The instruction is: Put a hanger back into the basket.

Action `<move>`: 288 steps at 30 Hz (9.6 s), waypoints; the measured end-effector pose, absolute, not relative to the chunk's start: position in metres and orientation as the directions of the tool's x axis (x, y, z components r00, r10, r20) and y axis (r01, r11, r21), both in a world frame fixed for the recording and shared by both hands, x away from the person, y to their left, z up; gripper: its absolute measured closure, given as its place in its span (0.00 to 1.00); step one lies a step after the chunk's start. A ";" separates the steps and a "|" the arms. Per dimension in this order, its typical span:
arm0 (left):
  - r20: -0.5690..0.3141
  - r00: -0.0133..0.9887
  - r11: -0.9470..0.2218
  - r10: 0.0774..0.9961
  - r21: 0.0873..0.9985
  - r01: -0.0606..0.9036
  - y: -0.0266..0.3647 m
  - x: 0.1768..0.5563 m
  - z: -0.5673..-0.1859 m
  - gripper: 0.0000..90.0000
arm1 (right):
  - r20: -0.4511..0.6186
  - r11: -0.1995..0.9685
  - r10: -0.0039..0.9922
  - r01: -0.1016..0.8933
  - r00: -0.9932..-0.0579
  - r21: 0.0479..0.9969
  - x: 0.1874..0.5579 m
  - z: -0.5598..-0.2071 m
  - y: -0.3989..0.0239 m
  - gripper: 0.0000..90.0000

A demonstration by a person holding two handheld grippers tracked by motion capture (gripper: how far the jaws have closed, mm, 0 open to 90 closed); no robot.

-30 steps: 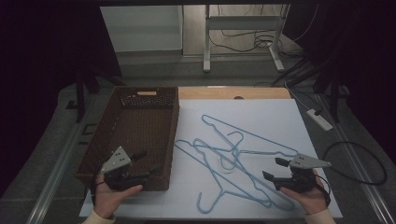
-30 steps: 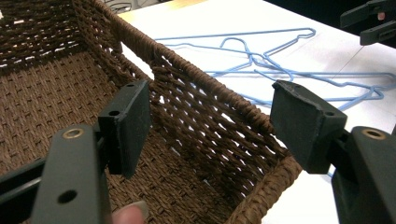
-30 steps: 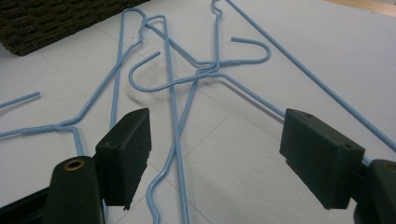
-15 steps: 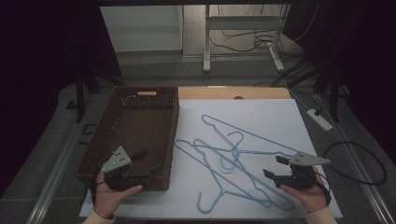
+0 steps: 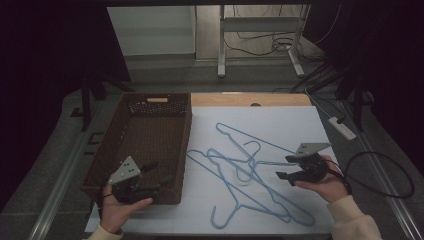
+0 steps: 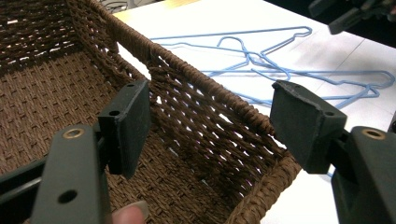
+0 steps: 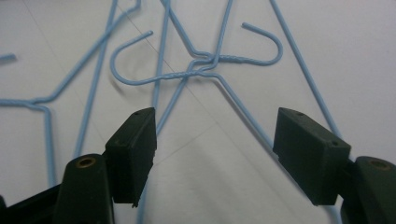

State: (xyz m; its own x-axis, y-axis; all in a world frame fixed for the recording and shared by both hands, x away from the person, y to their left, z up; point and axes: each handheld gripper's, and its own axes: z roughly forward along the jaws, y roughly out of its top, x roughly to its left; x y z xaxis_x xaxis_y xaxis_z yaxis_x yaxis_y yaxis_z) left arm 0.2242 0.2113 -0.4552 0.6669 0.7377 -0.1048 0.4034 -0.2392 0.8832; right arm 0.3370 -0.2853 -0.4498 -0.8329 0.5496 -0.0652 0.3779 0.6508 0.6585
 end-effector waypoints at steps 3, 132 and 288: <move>-0.105 0.668 -0.241 0.736 0.882 0.404 0.211 0.225 -0.456 0.34 | -0.067 0.693 0.521 0.375 -0.851 0.616 0.351 -0.447 -0.277 0.35; 0.077 0.900 -0.633 0.428 0.736 0.238 0.033 0.356 -0.406 0.39 | 0.149 0.775 0.126 0.191 -0.981 0.602 0.355 -0.375 -0.249 0.98; 0.179 0.310 -0.357 0.934 0.413 0.838 0.292 0.344 -0.459 0.54 | 0.094 0.411 0.590 0.398 -0.802 0.820 0.334 -0.465 -0.307 0.35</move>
State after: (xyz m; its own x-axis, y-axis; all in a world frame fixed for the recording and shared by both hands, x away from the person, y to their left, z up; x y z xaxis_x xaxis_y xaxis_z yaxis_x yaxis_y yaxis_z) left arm 0.3437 0.2924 -0.4589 0.3096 0.9339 0.1788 0.8378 -0.3569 0.4132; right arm 0.3343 -0.3073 -0.4648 -0.8021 0.5897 0.0942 0.3983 0.4108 0.8201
